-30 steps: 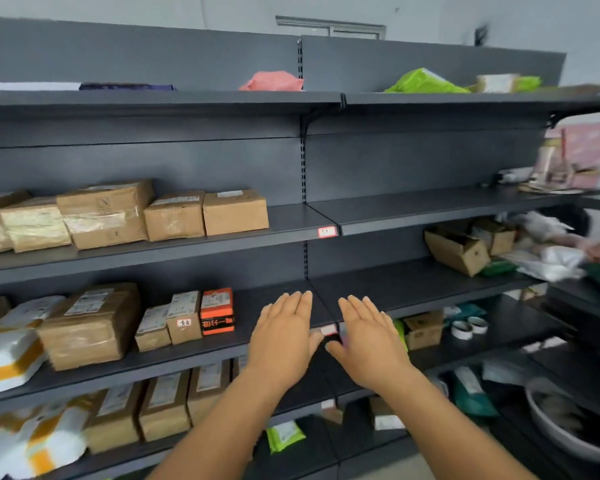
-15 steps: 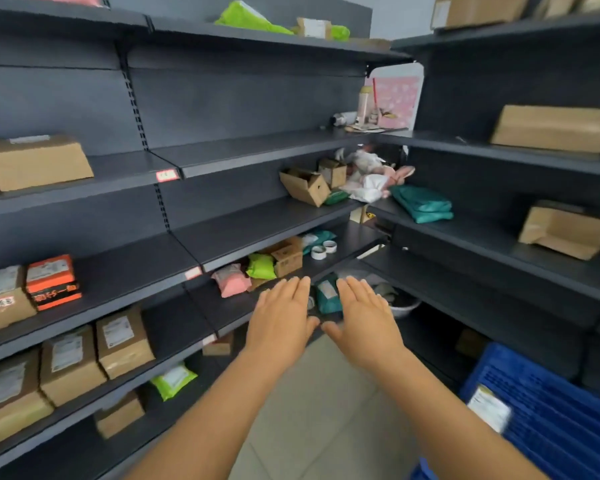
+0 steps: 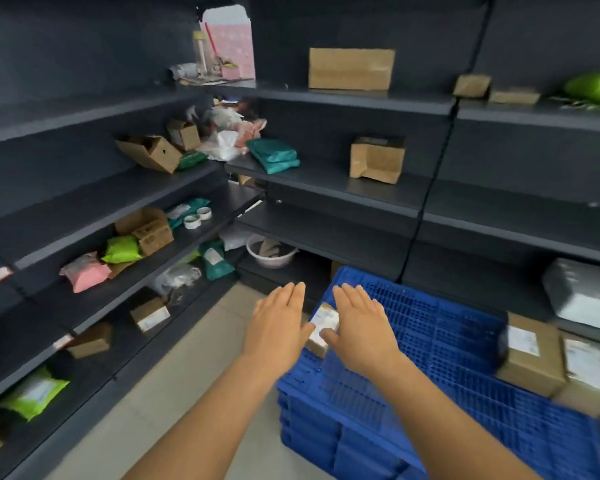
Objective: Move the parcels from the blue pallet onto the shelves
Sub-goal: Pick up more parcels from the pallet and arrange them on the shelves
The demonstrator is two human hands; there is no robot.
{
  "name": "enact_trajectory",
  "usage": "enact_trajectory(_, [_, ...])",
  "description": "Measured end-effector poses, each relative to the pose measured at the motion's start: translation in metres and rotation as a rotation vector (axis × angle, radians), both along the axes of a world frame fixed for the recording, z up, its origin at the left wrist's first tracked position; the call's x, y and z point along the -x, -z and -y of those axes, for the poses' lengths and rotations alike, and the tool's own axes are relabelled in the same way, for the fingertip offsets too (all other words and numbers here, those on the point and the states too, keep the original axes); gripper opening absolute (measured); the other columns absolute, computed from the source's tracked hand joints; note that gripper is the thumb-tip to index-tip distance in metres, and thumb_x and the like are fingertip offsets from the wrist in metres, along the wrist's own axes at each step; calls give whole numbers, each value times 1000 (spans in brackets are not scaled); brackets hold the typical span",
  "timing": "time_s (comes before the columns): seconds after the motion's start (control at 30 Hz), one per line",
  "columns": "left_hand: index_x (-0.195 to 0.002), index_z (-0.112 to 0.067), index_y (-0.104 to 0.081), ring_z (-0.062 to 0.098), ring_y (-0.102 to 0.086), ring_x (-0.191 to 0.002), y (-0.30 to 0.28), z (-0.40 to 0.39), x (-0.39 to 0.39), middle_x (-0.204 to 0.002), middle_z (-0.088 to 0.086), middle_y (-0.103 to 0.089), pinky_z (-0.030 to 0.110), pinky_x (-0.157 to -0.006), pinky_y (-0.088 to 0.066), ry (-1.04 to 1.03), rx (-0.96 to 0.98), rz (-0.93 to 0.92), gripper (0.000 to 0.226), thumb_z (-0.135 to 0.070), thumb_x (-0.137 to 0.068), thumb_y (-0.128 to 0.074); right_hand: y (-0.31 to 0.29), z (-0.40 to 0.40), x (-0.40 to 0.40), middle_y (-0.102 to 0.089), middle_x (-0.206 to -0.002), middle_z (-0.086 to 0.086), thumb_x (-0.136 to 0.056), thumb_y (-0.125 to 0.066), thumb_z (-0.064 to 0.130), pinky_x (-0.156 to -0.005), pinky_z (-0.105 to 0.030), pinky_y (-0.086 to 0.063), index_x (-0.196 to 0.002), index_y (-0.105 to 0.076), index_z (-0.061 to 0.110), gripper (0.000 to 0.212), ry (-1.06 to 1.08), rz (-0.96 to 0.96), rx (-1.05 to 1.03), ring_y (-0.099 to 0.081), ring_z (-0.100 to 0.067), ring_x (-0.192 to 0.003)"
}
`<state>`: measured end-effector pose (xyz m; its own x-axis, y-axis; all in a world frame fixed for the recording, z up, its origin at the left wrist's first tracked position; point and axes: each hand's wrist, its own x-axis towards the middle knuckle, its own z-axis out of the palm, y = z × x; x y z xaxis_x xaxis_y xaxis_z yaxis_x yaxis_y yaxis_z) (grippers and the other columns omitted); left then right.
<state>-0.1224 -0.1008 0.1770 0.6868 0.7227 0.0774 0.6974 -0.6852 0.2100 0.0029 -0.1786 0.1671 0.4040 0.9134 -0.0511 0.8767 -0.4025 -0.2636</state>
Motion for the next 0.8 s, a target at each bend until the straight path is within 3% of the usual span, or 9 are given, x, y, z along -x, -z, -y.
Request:
enact_trajectory(0.37, [-154, -18, -5, 17, -10, -147, 48, 107, -161, -161, 0, -11, 34, -119, -14, 269, 93, -106, 68, -43, -101, -39, 40, 135, -139, 3, -162, -1, -98, -43, 47, -121, -40, -3, -155, 1, 16, 78, 286, -55, 111, 7, -22, -149])
enact_trajectory(0.8, [-154, -18, 0, 18, -9, -148, 94, 144, -309, -161, 0, -8, 36, -120, -11, 580, 211, -213, 70, -43, -101, -38, 84, 203, -248, -1, -162, 0, -97, -47, 46, -121, -38, -2, -155, -1, 17, 80, 694, -171, 140, 5, -19, -149])
